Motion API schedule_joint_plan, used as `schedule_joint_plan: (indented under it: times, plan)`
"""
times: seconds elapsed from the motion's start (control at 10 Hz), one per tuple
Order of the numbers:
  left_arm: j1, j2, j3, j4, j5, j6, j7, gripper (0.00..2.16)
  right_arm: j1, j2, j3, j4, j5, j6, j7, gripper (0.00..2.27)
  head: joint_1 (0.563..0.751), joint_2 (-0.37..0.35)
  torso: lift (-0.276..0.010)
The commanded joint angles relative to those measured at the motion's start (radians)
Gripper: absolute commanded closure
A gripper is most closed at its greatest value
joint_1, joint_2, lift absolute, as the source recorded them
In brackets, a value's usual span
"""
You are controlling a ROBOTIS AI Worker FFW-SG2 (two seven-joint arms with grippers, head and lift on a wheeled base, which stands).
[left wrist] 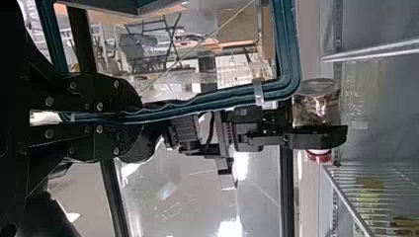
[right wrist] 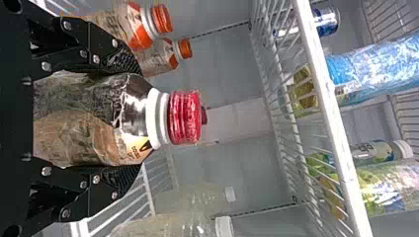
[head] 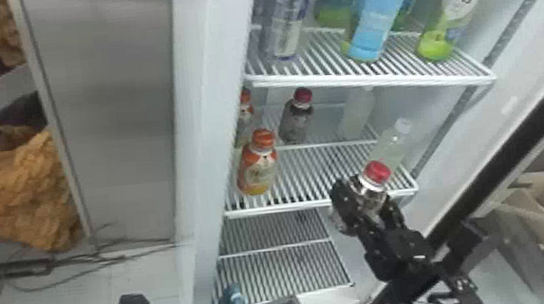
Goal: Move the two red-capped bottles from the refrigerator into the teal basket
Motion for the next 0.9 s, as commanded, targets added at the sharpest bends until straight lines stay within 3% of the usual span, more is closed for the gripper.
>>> schedule_joint_plan:
  times: [0.0,0.8]
  plan:
    - [0.000,0.000,0.000,0.000,0.000,-0.010,0.003,1.09,0.033,0.005,0.000,-0.033,-0.010,0.034,0.014,0.58,0.695,-0.350,-0.228]
    - [0.002,-0.002,0.004,0.002,0.008,-0.022,0.008,1.09,0.198,0.008,-0.014,-0.254,0.000,0.299,0.103,0.58,0.695,-0.350,-0.228]
